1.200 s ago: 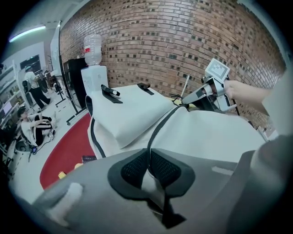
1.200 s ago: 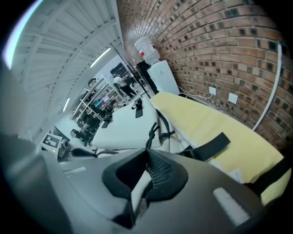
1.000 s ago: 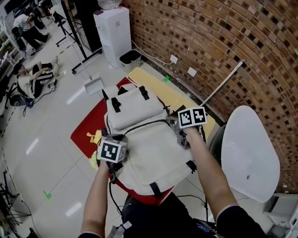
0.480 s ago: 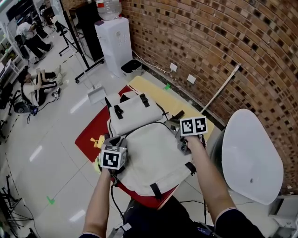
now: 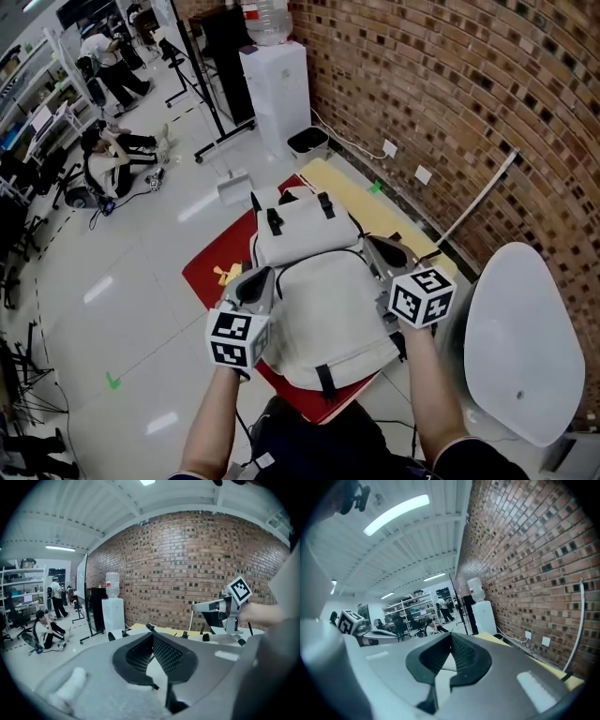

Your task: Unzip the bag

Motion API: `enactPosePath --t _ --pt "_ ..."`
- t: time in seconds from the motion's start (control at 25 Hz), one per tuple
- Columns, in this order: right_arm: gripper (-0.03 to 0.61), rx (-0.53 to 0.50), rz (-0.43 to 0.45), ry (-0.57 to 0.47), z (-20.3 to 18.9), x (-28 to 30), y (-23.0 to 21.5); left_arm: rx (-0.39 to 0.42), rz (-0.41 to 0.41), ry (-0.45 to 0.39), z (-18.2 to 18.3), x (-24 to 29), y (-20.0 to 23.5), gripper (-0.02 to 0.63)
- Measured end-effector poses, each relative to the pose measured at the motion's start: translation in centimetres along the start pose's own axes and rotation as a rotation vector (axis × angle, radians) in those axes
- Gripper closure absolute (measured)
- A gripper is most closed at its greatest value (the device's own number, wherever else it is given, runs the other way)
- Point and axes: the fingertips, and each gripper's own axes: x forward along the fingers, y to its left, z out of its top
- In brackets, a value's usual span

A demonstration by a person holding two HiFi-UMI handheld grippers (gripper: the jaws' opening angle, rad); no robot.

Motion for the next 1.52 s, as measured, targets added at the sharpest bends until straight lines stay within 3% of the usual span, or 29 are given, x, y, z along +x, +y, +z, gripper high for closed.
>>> enactPosePath --t 0.16,0.32,0.6,1.08,1.52 --pt "0.572 -0.101 0.041 -0.072 1.5 -1.3 6.4 -0.028 -0.077 -0.08 1.9 -2.2 -2.0 0.611" --pt "0.572 -0.118 0.025 -0.132 1.1 -2.9 11.2 -0.035 -0.154 -0.101 1.8 -4.3 -3.5 0.611" --pt "0.572 -0.107 0.001 -0.104 -1.9 -4.0 17.3 -0.086 -0.227 -0.134 1.3 -7.6 -3.7 0.611" --pt "0.572 -0.132 -0.052 -0.133 -2.0 -4.8 21.8 -0.017 -0.306 -0.164 0.8 -11.1 -3.8 0.611" --pt "0.572 -0.146 -0.055 -0.143 -1.6 -5.0 23.5 0.009 -0.321 -0.179 1.2 -12.9 -3.4 0.611"
